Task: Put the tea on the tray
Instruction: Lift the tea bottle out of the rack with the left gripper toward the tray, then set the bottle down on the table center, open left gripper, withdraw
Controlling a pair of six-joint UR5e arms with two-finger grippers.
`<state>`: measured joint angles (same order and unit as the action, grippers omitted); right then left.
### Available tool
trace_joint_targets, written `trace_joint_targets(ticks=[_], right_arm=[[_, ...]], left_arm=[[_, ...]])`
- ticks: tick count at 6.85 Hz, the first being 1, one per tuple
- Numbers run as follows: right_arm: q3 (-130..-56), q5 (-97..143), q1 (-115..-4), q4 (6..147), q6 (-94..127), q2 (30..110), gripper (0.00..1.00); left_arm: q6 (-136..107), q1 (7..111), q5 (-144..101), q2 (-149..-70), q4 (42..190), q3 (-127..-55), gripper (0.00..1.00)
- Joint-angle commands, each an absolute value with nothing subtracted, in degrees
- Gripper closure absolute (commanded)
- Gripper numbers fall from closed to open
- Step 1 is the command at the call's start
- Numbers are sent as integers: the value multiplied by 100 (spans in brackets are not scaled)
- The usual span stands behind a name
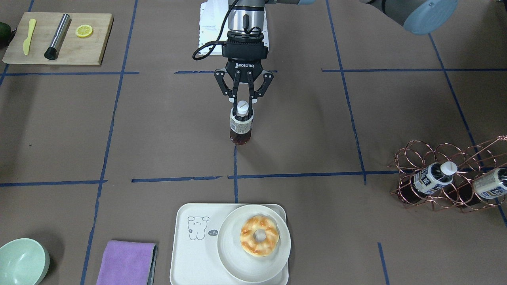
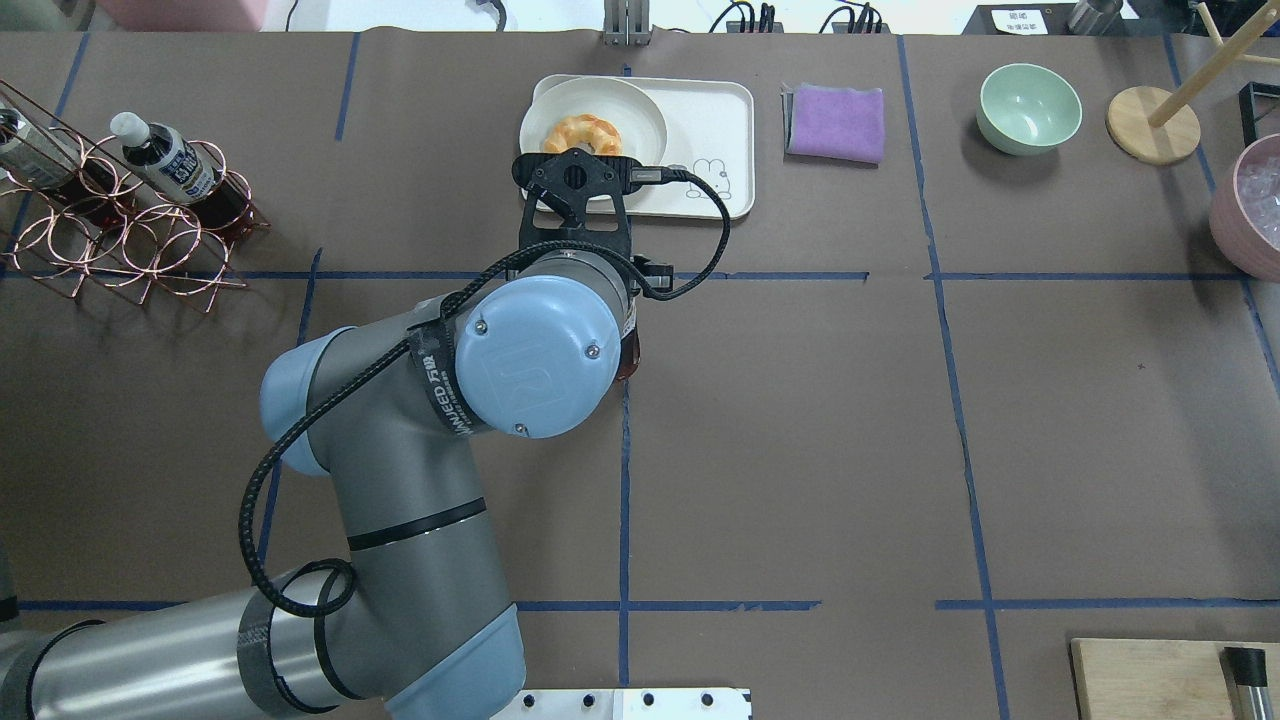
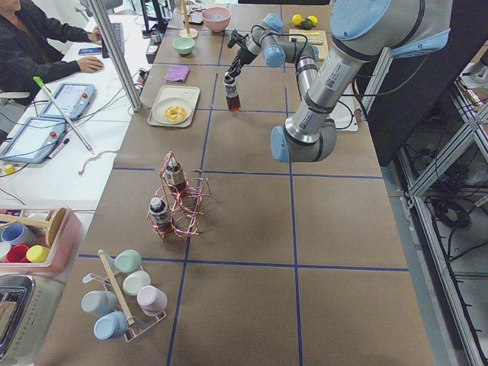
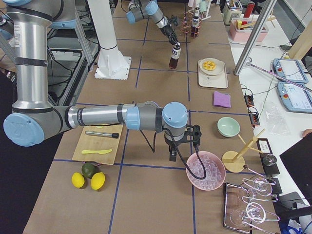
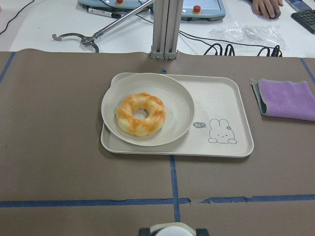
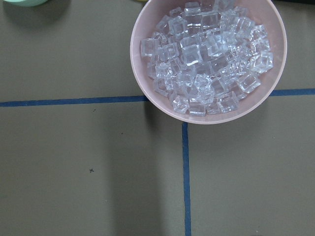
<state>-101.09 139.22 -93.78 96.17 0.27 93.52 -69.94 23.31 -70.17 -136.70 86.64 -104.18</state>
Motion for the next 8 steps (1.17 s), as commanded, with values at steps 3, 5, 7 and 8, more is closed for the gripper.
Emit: trace_joint_targets(ticks=[3,5,7,8], right_arm=[[-10099,13922,-9378,9615,26,9352,0],[-10099,13922,-9378,9615,26,9352,0],[-10107,13922,-9378,9615,26,9352,0],[-10107,13922,-9378,9624,35,9352,0]], left_arm=[[-7005,2224,-7014,-13676,8806,-10336,91],[-7014,2215,-7014,-13658,8842,-10327,29],[-7005,2215,-7014,-13650,8877,-10336,21],[-7005,2215,-7022,-13649,9051,-10397,9]])
